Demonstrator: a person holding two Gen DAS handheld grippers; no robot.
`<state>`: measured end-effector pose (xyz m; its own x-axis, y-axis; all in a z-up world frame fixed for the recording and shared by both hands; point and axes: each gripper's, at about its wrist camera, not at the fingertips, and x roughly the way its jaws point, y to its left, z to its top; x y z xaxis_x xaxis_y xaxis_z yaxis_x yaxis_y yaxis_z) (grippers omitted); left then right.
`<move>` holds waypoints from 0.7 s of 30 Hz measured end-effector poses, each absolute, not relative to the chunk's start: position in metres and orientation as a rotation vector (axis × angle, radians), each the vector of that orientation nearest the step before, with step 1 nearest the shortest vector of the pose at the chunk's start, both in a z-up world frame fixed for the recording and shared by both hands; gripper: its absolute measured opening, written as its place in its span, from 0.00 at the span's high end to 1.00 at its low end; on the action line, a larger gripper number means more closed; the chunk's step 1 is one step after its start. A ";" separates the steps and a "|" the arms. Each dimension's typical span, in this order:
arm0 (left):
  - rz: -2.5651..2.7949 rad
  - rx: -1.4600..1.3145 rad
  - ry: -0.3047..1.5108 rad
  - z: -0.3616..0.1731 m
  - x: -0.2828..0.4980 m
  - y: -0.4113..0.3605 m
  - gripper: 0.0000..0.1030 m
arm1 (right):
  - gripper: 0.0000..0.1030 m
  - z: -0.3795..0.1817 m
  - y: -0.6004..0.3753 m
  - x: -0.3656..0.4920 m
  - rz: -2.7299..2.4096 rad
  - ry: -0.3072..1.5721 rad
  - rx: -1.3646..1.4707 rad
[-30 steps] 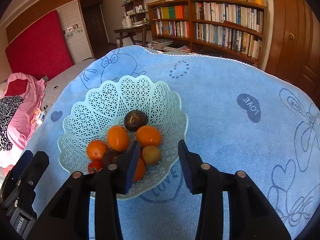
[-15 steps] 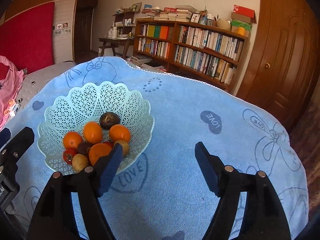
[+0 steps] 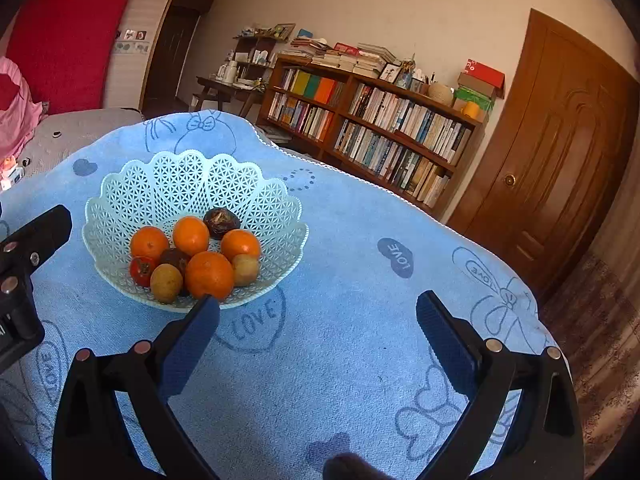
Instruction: Organize fruits
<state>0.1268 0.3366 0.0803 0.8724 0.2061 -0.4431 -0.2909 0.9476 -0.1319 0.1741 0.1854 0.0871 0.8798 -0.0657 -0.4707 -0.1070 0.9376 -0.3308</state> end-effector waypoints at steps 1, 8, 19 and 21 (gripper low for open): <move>0.264 -0.193 0.439 0.079 0.124 0.336 0.03 | 0.05 0.088 0.185 0.173 0.022 0.495 -0.359; 0.248 -0.151 0.473 0.070 0.116 0.328 0.03 | 0.05 0.087 0.187 0.167 0.015 0.482 -0.388; 0.279 -0.124 0.486 0.065 0.112 0.328 0.03 | 0.05 0.082 0.193 0.165 0.032 0.481 -0.425; 0.288 -0.112 0.493 0.065 0.114 0.327 0.03 | 0.05 0.081 0.195 0.166 0.031 0.481 -0.435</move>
<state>0.1138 0.3273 0.0645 0.8416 0.2455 -0.4811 -0.2990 0.9535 -0.0366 0.1656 0.1946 0.0814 0.8880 -0.0720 -0.4542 -0.1300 0.9081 -0.3981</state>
